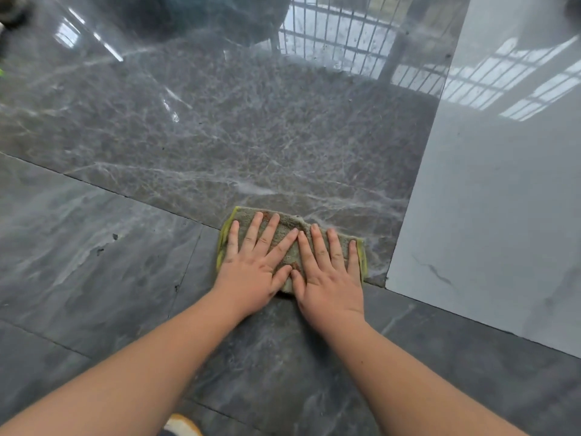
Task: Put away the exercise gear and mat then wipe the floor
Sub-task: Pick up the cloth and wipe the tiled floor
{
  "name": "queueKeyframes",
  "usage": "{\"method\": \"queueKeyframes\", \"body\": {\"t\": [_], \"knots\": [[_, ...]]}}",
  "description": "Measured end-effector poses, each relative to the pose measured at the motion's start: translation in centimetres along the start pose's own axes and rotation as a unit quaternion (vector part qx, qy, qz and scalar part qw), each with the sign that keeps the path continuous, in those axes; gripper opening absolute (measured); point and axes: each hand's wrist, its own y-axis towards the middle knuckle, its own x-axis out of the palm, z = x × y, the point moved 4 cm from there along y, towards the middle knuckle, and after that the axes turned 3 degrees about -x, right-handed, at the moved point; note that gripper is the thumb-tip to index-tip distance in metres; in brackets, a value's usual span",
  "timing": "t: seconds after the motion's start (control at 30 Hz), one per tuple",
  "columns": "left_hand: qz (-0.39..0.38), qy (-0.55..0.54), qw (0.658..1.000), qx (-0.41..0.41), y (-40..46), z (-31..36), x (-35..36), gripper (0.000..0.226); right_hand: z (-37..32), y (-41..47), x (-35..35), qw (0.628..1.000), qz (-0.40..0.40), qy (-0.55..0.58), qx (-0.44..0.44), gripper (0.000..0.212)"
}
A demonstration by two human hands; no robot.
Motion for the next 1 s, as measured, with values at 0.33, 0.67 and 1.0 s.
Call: {"method": "queueKeyframes", "body": {"t": [0.33,0.67,1.0], "knots": [[0.003,0.020,1.000,0.011,3.1,2.2,-1.1,0.066,3.5,0.6,-1.5,0.999,0.014,0.023,0.036,0.059],[-0.003,0.033,0.999,0.010,7.7,5.8,-2.7,0.069,8.1,2.5,-3.8,0.998,0.021,0.014,0.060,0.055],[0.009,0.007,0.975,0.224,5.4,1.8,-2.6,0.072,7.4,-0.5,-3.0,0.998,0.021,0.002,-0.051,0.074]]}}
